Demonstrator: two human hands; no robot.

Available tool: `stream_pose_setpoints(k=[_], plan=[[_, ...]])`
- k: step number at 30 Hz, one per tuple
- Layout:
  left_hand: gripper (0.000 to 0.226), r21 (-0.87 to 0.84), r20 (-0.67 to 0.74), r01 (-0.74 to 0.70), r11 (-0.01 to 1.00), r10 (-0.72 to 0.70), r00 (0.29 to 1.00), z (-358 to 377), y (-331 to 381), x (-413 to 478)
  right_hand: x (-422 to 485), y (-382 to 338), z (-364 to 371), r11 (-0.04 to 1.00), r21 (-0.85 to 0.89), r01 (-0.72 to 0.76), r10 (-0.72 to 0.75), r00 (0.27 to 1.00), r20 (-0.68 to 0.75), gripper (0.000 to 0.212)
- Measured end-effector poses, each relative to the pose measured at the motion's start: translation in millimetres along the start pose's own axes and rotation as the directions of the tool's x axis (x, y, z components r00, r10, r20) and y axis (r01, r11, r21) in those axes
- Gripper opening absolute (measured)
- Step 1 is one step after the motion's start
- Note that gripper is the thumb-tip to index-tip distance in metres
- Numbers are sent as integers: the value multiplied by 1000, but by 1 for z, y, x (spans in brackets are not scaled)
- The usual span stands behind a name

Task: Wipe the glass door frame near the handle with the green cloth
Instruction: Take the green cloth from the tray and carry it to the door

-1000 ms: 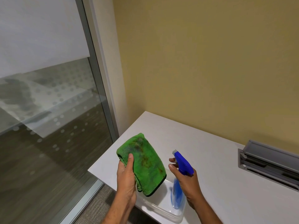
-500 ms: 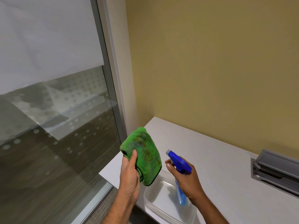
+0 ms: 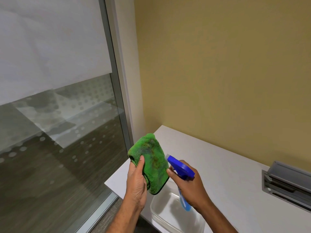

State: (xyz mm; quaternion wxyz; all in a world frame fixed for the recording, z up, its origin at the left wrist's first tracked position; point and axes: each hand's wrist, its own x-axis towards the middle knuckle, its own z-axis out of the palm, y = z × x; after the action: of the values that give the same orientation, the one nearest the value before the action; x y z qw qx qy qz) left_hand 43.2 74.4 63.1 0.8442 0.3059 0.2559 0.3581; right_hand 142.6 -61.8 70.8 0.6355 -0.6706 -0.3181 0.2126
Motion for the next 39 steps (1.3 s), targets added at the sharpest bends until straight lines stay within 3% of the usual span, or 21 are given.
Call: stream_pose_setpoints(k=[6,16,21,26,29,34,39], plan=[[34,-114,-70,-48,992,40,997,8,7,6,-12,12,-8,996,-79,-31,32,999,17,15],[35,-159,-109,-61,985,44,993,12,16,7,-11,24,-19,996,-53,-73,62,980,-187,15],[40,-166,-113,-65,984,47,993,14,17,9,-14,28,-17,994,-96,-48,42,998,-56,17],[42,-200,-137,-73,977,46,990,14,18,11,-15,33,-12,995,-75,-57,56,998,-24,17],[42,-214,-147,-70,974,38,988,11,18,13,-16,38,-15,996,-49,-76,71,992,-106,16],[42,-200,-141,-53,978,25,990,6,15,8,-22,54,-30,972,154,-176,214,933,-289,13],[45,-174,-128,-33,984,11,992,4,11,6,-30,64,-36,956,182,-231,278,909,-310,18]])
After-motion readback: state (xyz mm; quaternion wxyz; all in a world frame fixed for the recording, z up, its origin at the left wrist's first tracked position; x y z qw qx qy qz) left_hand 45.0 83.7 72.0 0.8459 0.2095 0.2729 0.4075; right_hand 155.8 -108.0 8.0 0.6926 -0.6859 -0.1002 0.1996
